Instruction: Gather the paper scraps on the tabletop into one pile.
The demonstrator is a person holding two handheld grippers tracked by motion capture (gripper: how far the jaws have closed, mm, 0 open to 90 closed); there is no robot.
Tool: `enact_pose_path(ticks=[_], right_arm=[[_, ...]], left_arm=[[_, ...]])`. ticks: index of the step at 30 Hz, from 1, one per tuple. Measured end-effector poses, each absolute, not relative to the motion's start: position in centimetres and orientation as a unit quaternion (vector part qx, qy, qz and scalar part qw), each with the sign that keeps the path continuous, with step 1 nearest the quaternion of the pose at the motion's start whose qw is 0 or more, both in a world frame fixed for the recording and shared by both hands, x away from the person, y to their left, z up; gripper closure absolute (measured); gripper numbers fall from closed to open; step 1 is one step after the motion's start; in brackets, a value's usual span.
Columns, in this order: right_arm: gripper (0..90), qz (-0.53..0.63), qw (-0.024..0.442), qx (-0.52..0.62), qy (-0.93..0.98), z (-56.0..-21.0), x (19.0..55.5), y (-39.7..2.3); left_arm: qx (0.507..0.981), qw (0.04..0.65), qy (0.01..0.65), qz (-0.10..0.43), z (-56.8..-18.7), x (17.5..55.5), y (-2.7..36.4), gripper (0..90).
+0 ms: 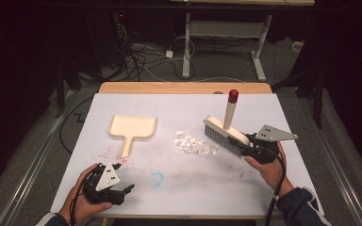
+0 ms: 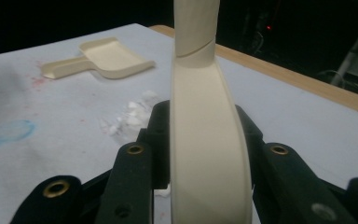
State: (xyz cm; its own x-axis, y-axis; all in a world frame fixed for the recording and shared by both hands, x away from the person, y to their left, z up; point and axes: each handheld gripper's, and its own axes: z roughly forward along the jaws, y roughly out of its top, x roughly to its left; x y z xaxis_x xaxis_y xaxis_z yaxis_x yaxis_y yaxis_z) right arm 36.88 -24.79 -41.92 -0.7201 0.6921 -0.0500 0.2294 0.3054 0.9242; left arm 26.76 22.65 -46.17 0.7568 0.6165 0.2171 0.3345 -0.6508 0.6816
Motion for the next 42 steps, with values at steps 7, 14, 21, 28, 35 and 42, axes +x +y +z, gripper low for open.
enact_pose_path(ticks=[7, 14, 21, 28, 35, 42], right_arm=[[67.8, 0.459, 0.285, 0.382, 0.75, -44.5, 38.2, -25.1], [67.8, 0.416, 0.285, 0.402, 0.764, -44.9, 37.3, -22.7], [68.0, 0.389, 0.309, 0.439, 0.749, -44.9, 35.8, -18.9], [67.9, 0.408, 0.322, 0.465, 0.717, -45.7, 34.9, -15.3], [67.7, 0.409, 0.344, 0.474, 0.699, -46.6, 35.7, -12.0], [68.0, 0.417, 0.351, 0.453, 0.706, -46.1, 35.6, -11.5]], left_arm=[[0.881, 0.319, 0.272, 0.222, -46.2, 26.8, 22.8, 19.7], [0.879, 0.319, 0.275, 0.221, -46.1, 26.8, 22.8, 19.7], [0.877, 0.326, 0.285, 0.209, -46.2, 26.9, 22.7, 19.8], [0.876, 0.33, 0.284, 0.209, -46.1, 26.8, 22.7, 19.8], [0.875, 0.334, 0.283, 0.208, -46.0, 26.8, 22.7, 19.8], [0.874, 0.334, 0.286, 0.207, -46.0, 26.9, 22.7, 19.8]])
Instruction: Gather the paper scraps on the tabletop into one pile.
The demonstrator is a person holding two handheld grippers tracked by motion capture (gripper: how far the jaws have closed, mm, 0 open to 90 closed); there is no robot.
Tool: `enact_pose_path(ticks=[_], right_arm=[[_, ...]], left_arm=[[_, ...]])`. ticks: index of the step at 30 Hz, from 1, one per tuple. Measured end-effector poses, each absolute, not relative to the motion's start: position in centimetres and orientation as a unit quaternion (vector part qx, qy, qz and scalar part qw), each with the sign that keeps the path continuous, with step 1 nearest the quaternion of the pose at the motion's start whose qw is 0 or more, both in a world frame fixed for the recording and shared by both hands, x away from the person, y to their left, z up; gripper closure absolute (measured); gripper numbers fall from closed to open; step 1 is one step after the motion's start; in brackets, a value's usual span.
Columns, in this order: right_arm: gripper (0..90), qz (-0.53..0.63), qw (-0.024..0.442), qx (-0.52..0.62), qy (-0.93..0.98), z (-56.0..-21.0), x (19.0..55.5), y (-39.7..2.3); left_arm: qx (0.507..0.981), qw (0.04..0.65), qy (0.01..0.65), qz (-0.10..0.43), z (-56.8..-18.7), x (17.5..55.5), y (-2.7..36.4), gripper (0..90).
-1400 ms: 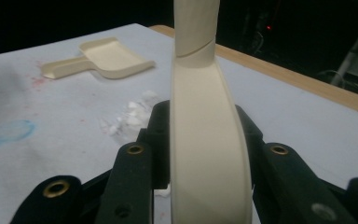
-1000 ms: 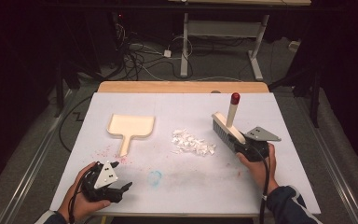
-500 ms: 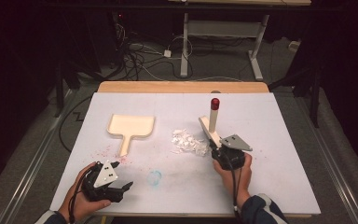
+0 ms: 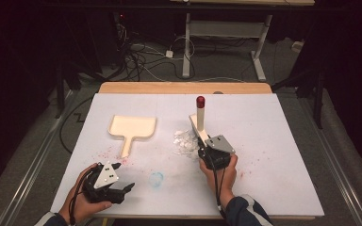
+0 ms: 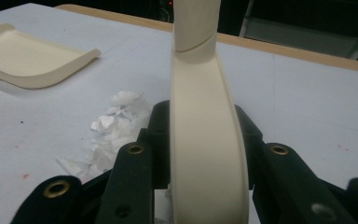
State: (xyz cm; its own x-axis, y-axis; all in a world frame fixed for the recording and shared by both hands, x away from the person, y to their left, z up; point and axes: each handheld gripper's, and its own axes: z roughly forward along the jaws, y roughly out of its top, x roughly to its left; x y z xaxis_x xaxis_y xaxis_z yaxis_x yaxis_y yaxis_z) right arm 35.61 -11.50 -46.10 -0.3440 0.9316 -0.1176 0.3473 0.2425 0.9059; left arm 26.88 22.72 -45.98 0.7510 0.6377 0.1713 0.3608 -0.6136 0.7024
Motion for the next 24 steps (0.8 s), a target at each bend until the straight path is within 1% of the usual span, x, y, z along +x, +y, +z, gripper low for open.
enact_pose_path(ticks=[4, 10, 12, 15, 17, 22, 24], right_arm=[[68.0, 0.431, 0.339, 0.46, 0.698, -45.3, 36.0, -13.0], [68.0, 0.457, 0.343, 0.452, 0.685, -43.6, 35.8, -14.7], [67.9, 0.463, 0.337, 0.445, 0.688, -43.0, 35.7, -15.3], [68.0, 0.478, 0.317, 0.444, 0.688, -42.2, 35.4, -16.6], [67.9, 0.482, 0.316, 0.441, 0.688, -41.8, 35.2, -17.1], [68.0, 0.476, 0.312, 0.435, 0.698, -41.6, 34.8, -17.4], [67.9, 0.468, 0.308, 0.435, 0.705, -42.2, 34.8, -17.5]], left_arm=[[0.874, 0.333, 0.285, 0.209, -46.0, 26.8, 22.7, 19.8], [0.873, 0.333, 0.284, 0.215, -45.9, 26.9, 22.7, 19.8], [0.873, 0.331, 0.284, 0.218, -45.9, 26.8, 22.7, 19.8], [0.873, 0.329, 0.283, 0.221, -45.9, 26.8, 22.7, 19.8], [0.873, 0.328, 0.283, 0.222, -45.9, 26.8, 22.7, 19.8], [0.873, 0.326, 0.283, 0.226, -45.8, 26.8, 22.8, 19.8], [0.873, 0.324, 0.284, 0.23, -45.8, 26.8, 22.8, 19.8]])
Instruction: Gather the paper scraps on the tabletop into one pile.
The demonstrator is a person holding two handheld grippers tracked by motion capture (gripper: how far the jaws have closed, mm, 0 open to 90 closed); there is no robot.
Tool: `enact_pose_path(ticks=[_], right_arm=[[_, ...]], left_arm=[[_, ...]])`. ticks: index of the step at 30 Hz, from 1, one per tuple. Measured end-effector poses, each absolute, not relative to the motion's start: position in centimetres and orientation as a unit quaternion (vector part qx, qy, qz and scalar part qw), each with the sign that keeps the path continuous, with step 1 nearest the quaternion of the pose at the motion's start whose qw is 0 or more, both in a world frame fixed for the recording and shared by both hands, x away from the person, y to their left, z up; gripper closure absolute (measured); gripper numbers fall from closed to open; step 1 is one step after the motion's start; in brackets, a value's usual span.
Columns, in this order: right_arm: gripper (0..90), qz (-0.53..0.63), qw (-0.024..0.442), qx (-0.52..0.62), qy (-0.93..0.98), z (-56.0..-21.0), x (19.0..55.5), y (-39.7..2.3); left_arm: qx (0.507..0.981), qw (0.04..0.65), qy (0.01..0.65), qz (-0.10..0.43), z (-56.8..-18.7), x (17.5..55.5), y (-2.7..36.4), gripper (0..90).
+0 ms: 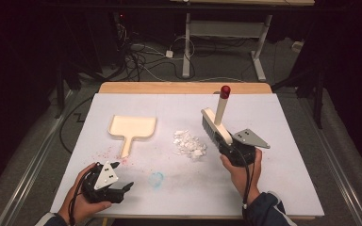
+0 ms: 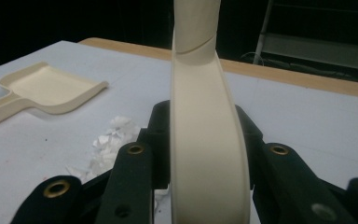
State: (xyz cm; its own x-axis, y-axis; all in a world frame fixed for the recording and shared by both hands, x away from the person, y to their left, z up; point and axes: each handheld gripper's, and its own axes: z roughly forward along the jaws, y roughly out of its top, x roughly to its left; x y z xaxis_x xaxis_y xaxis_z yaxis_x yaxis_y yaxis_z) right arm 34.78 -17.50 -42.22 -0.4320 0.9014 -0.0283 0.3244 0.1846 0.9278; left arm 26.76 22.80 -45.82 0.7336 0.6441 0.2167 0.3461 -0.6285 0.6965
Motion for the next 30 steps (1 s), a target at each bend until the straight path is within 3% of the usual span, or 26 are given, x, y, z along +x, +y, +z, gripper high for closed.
enact_pose_path(ticks=[8, 15, 30], right_arm=[[67.9, 0.428, 0.312, 0.445, 0.722, -45.0, 35.7, -16.7], [67.9, 0.439, 0.3, 0.429, 0.731, -45.5, 35.3, -14.7], [67.9, 0.492, 0.302, 0.43, 0.693, -42.2, 34.9, -17.1]], left_arm=[[0.873, 0.323, 0.288, 0.227, -45.8, 26.8, 22.7, 19.8], [0.874, 0.322, 0.282, 0.229, -45.8, 26.8, 22.7, 19.9], [0.875, 0.321, 0.282, 0.229, -45.8, 26.8, 22.6, 19.8]])
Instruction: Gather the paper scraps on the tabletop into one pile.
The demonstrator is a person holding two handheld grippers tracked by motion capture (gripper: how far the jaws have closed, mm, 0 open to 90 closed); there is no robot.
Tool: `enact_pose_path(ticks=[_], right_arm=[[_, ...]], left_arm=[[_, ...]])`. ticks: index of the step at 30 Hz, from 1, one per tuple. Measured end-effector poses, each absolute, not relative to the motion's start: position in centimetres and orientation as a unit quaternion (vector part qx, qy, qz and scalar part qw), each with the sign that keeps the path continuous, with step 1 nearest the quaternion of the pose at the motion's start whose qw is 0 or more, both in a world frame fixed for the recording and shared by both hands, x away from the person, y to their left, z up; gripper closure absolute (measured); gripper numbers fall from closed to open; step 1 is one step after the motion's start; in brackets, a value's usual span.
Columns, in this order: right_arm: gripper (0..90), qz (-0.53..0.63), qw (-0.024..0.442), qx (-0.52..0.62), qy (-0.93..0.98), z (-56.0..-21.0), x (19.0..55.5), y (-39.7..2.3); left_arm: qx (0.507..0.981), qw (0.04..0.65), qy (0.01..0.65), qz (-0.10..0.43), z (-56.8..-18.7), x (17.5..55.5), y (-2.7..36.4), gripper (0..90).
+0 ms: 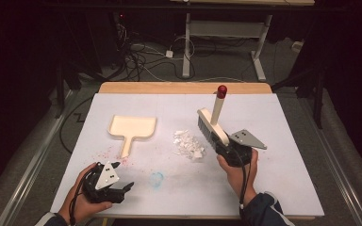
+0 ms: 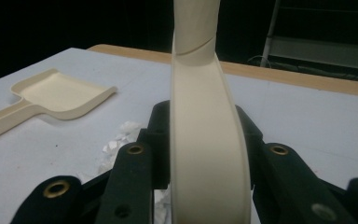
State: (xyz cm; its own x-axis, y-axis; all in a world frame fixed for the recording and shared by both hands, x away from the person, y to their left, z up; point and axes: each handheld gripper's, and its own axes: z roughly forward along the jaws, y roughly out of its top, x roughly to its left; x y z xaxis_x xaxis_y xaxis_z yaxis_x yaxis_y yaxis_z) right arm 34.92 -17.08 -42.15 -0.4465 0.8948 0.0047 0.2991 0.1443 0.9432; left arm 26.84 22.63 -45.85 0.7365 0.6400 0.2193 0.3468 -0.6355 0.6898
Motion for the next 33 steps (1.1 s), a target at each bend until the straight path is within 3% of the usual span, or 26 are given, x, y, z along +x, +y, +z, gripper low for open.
enact_pose_path(ticks=[6, 15, 24, 33], right_arm=[[67.9, 0.476, 0.311, 0.447, 0.691, -43.1, 35.5, -18.2], [67.9, 0.445, 0.32, 0.427, 0.719, -46.1, 36.3, -16.4], [67.8, 0.457, 0.307, 0.398, 0.733, -46.0, 35.0, -13.7], [67.8, 0.481, 0.314, 0.39, 0.719, -44.1, 34.7, -15.1]], left_arm=[[0.876, 0.319, 0.282, 0.228, -45.9, 26.8, 22.6, 19.8], [0.875, 0.321, 0.282, 0.227, -45.9, 26.8, 22.6, 19.8], [0.872, 0.322, 0.287, 0.23, -45.9, 26.9, 22.6, 19.6], [0.871, 0.324, 0.292, 0.227, -45.9, 26.8, 22.6, 19.6]])
